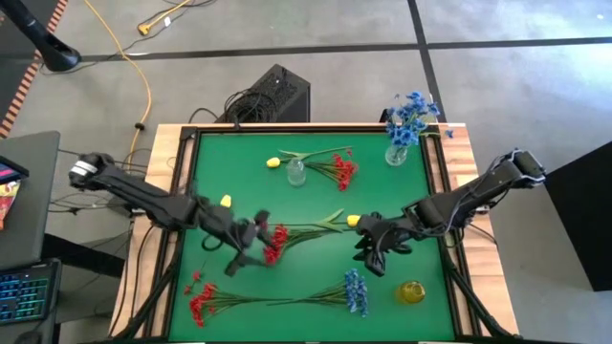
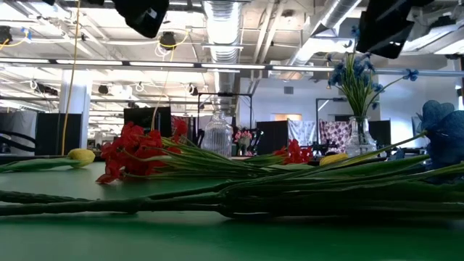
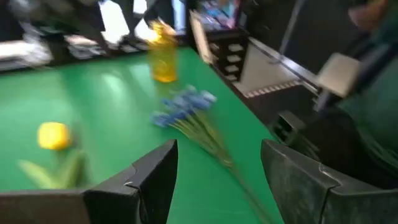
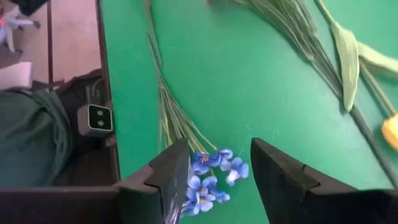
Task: Sort flowers into vase by color
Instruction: Put the blue flowers into the right transparent vase
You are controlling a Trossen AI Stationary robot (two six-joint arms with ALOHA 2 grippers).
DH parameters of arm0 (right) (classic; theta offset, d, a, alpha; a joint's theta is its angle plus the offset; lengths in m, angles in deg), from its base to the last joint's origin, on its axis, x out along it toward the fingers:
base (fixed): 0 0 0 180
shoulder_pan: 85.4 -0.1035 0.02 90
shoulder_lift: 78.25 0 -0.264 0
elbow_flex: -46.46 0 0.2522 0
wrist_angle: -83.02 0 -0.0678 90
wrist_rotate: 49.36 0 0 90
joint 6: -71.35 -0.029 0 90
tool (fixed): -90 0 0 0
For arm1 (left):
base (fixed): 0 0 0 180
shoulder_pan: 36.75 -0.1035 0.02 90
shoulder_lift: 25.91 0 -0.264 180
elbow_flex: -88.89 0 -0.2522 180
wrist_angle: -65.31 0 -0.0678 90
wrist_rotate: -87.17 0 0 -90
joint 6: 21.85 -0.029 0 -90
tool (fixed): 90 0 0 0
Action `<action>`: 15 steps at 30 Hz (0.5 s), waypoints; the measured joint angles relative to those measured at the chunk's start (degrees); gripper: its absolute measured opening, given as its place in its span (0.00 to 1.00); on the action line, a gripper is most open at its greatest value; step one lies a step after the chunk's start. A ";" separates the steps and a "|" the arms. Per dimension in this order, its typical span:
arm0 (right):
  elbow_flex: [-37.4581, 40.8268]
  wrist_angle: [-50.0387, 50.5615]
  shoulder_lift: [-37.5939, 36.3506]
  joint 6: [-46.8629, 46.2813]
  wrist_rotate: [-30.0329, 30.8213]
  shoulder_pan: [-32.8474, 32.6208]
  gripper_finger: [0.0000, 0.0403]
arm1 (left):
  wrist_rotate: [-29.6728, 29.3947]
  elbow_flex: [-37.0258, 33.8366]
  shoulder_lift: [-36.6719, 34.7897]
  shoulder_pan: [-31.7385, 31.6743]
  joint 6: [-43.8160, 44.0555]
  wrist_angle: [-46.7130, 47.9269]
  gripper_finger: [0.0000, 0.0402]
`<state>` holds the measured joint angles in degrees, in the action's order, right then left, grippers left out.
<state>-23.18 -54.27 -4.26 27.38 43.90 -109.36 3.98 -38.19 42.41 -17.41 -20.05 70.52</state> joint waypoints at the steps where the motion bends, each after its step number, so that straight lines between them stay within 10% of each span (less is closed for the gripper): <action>1: 0.00 -0.32 -0.01 1.15 0.00 0.00 0.50 | -1.23 0.98 1.86 1.31 0.66 0.06 0.55; 15: 0.00 -2.71 0.30 14.48 1.93 -0.31 0.50 | -11.17 24.81 33.58 7.37 8.22 4.04 0.55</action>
<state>-23.18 -56.98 -3.95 41.86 45.84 -109.67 -7.19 -13.38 75.98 -10.04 -11.82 74.56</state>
